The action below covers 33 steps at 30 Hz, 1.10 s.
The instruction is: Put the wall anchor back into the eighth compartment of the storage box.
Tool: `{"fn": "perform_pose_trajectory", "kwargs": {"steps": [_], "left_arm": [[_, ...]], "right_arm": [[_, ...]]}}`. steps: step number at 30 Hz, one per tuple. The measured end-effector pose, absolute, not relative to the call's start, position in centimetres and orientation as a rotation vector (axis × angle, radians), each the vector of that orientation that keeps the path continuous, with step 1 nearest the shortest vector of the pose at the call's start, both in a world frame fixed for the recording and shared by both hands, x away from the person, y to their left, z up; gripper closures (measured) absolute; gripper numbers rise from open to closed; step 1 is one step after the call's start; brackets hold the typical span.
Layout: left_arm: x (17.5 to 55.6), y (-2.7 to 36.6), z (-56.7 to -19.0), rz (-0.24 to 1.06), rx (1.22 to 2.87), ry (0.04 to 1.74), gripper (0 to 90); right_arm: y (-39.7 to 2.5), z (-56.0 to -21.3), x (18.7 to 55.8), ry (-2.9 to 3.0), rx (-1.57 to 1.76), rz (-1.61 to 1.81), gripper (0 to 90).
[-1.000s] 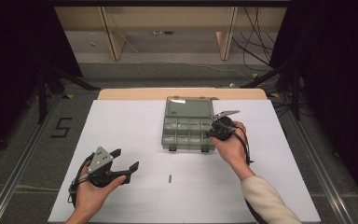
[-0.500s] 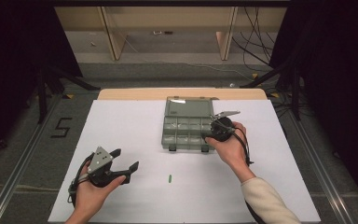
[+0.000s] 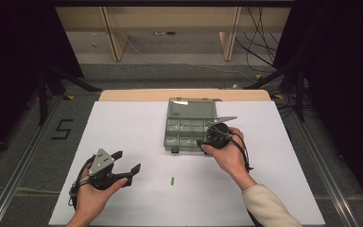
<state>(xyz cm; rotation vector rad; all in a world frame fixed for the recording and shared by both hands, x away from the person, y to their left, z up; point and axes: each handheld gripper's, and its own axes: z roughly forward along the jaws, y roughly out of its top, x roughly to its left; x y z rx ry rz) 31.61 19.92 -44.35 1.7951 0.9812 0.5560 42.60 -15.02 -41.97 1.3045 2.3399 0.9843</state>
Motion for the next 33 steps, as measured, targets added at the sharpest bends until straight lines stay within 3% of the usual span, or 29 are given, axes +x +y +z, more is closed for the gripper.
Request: {"fn": "perform_pose_trajectory", "kwargs": {"steps": [15,33], "left_arm": [[31.5,19.8,-44.4,0.549,1.784,0.993,18.2],[31.6,19.9,-44.4,0.544,1.78,0.99,18.2]], "right_arm": [[-14.1,-42.2,41.8,2.383,1.236,0.999,53.8],[-12.2,-43.2,40.7,2.44,1.187,1.036,51.5]]}}
